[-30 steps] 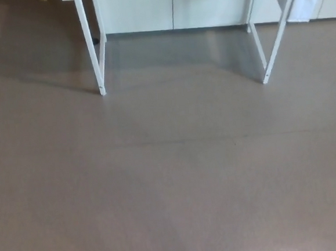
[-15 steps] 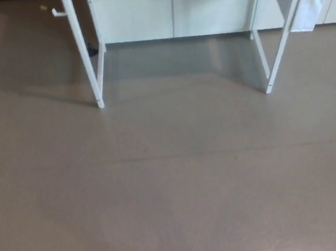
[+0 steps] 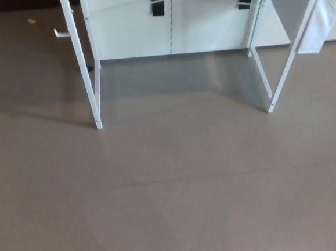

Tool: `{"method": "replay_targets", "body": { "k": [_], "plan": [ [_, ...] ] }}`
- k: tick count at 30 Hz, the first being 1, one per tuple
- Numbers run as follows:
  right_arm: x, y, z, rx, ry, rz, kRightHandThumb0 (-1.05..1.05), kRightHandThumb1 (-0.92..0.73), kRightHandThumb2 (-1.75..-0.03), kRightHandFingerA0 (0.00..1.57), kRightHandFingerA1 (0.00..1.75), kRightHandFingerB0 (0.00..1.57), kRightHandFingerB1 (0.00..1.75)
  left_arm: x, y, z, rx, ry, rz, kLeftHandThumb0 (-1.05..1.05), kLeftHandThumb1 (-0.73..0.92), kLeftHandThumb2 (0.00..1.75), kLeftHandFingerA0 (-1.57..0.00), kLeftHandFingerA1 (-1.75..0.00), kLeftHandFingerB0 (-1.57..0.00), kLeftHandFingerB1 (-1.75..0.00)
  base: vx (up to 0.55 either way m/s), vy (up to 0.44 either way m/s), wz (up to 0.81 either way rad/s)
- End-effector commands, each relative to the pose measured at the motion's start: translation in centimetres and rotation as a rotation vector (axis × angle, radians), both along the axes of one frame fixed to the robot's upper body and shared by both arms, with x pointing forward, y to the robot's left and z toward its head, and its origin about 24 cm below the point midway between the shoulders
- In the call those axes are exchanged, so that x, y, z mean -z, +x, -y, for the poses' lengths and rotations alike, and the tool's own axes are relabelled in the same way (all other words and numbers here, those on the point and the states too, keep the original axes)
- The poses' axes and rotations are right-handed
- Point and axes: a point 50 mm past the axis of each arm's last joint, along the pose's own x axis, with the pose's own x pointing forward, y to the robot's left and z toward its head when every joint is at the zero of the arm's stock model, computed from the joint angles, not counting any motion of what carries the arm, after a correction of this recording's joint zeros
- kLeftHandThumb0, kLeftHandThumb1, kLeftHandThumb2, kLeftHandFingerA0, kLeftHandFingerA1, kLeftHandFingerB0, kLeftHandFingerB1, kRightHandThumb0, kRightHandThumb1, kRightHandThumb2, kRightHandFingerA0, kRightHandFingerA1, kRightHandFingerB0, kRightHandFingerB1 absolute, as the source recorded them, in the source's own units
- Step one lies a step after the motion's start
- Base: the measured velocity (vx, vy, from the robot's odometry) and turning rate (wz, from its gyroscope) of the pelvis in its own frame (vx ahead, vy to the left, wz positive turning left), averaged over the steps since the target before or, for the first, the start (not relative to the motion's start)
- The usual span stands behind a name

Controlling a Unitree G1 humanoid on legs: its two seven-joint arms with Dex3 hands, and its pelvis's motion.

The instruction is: The robot walk towards a table in front and uses its left hand to pick up the pot from the base and places it on the table

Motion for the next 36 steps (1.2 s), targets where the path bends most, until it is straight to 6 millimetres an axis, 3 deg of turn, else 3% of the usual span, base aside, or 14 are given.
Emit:
{"method": "replay_targets", "body": {
  "k": [1, 21, 36],
  "plan": [
    [-0.22, -0.22, 0.68, 0.009, -0.017, 0.000, -0.10, -0.67, -1.02, 0.29, 0.56, 0.07, 0.46, 0.03, -0.04, -0.15, -0.019, -0.009, -0.001, -0.25, 0.61, 0.62, -0.27, -0.38, -0.24, -0.34, 0.28, 0.057, 0.08],
    [-0.21, -0.23, 0.67, 0.013, -0.013, 0.002, -0.10, -0.68, -1.02, 0.30, 0.57, 0.08, 0.47, 0.01, 0.15, -0.13, -0.010, -0.006, -0.007, -0.26, 0.61, 0.63, -0.27, -0.37, -0.24, -0.34, 0.31, -0.122, 0.06],
    [-0.21, 0.01, 0.60, 0.021, -0.013, 0.007, -0.10, -0.67, -1.02, 0.31, 0.57, 0.10, 0.48, -0.13, 0.37, -0.20, 0.005, 0.008, -0.002, -0.27, 0.61, 0.63, -0.27, -0.38, -0.23, -0.35, 0.27, 0.119, -0.02]
  ]
}}
